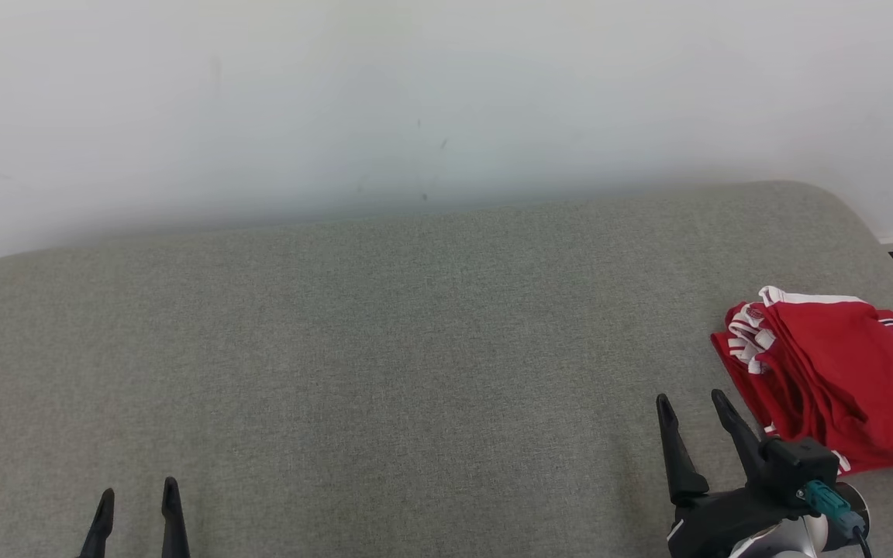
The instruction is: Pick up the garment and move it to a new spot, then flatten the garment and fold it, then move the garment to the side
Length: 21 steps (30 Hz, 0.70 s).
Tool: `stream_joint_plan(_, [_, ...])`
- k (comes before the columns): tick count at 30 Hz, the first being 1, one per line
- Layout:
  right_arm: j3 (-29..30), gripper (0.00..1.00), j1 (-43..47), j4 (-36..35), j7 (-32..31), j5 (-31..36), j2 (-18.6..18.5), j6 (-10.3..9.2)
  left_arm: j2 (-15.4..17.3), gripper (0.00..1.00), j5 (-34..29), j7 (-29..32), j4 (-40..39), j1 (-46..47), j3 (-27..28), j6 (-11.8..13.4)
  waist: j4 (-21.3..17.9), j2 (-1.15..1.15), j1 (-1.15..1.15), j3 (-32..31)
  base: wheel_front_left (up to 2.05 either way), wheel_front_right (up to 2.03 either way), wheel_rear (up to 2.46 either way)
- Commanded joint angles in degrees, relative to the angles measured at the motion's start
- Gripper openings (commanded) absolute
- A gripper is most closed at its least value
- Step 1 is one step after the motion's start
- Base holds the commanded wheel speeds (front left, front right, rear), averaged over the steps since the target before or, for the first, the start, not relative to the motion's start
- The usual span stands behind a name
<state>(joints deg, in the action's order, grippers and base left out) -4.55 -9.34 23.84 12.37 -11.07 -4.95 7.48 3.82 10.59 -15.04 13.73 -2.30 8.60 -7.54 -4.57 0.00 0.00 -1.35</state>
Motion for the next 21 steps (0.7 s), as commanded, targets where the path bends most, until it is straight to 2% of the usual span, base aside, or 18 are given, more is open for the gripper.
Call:
stream_joint_plan(1, [-0.1, 1.0, -0.1, 0.2, 0.1, -0.5, 0.2, -0.03, 0.1, 1.0, 0.3, -0.1, 0.0, 0.4, 0.1, 0.1, 0.0, 0.0, 0.0, 0.0, 0.0, 0.0, 0.0])
stream_joint_plan(3, [-0.2, 1.0, 0.0, 0.3, 0.2, -0.5, 0.2, -0.03, 0.1, 1.0, 0.3, -0.1, 0.1, 0.4, 0.2, 0.1, 0.0, 0.0, 0.0, 0.0, 0.0, 0.0, 0.0])
stream_joint_plan(4, [-0.1, 0.0, 0.0, 0.2, 0.0, -0.2, 0.0, 0.0, 0.0, 0.0, 0.0, 0.0, 0.0, 0.0, 0.1, 0.0, 0.0, 0.0, 0.0, 0.0, 0.0, 0.0, 0.0])
stream_joint_plan(13, [0.0, 0.0, 4.0, 4.4, -0.9, -0.7, 0.2, 0.0, -0.9, 0.0, 0.5, 0.3, 4.4, -1.3, -0.2, 0.0, 0.1, 0.0, 0.0, 0.0, 0.0, 0.0, 0.0])
stream_joint_plan(21, [1.3, 0.0, 3.8, 2.8, -2.9, -9.6, 0.4, 0.0, -0.9, 0.0, 9.5, 2.8, 4.0, -0.1, -0.3, 0.0, 0.4, 0.0, 0.0, 0.1, 0.0, 0.0, 0.0])
